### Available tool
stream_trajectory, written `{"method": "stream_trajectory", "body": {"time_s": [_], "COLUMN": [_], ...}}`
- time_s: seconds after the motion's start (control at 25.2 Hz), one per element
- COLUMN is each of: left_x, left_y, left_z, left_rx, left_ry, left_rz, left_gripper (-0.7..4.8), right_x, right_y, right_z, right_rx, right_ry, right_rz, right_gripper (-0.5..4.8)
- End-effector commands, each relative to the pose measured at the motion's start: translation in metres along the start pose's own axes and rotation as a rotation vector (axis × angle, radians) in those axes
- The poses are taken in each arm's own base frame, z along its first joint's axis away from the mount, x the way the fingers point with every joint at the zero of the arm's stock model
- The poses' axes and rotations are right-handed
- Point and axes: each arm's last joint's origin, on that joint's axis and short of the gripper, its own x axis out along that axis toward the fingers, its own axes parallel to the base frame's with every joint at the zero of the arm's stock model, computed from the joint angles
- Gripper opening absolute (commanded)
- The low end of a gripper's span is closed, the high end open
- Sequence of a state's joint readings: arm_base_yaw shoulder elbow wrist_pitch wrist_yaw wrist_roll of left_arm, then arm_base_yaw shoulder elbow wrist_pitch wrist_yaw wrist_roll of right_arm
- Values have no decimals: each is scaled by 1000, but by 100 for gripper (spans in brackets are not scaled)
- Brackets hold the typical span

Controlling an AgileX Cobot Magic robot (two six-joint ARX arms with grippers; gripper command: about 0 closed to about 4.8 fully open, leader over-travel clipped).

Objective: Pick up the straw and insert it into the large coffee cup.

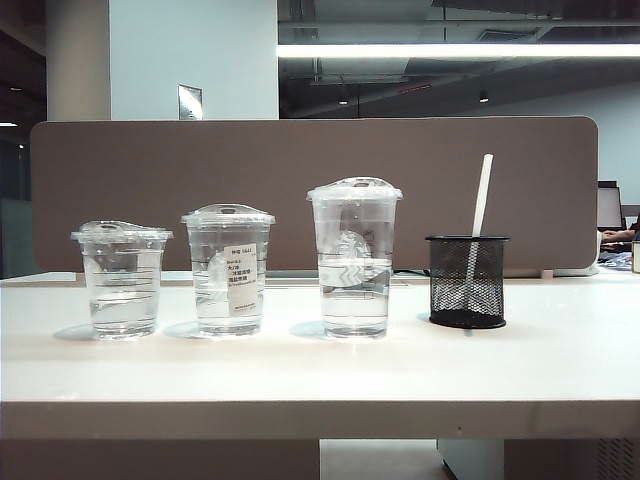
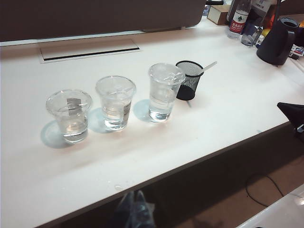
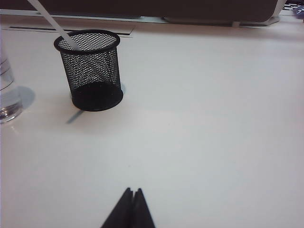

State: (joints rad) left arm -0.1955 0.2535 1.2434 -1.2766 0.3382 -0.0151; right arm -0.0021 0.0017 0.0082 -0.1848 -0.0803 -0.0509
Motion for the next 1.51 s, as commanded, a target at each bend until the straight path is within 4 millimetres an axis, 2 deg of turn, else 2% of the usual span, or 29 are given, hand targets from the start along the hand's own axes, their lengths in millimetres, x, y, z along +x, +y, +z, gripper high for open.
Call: {"method": "stream_trajectory", "body": {"time_s": [0.04,0.79,0.95,1.07,1.15,1.23,1.27,1.35,1.39,1.43,1.47,1.51], "left_x": [0,0,0,0,0,0,2,5,10,12,17,19], "left_y": [0,0,0,0,0,0,1,2,3,4,6,7], "left_z": [1,4,4,4,4,3,4,4,3,2,1,0], "left_rx": [11,16,20,20,19,47,68,69,67,65,63,65], "left_ry": [-7,-34,-33,-33,-29,-26,-32,-35,-28,-24,-14,-11], "left_rz": [-4,-4,-3,-1,-1,0,0,2,1,1,1,1], "left_gripper": [-2,-2,-2,-2,-2,-2,-2,-2,-2,-2,-2,-2], "right_x": [1,1,1,-3,-11,-28,-44,-66,-87,-93,-108,-112], "right_y": [0,0,0,0,0,-1,-2,-3,-4,-5,-8,-9], "right_z": [-1,-1,-1,12,32,65,90,123,158,170,208,226], "right_rx": [2,4,56,207,305,291,249,113,-52,-91,-170,-199], "right_ry": [-4,-4,-8,-57,-112,-205,-273,-344,-385,-392,-395,-394], "right_rz": [1,6,12,29,39,19,-16,-59,-132,-162,-254,-281], "right_gripper": [-5,-5,-5,-6,-6,-6,-5,-6,-5,-5,-5,-5]}}
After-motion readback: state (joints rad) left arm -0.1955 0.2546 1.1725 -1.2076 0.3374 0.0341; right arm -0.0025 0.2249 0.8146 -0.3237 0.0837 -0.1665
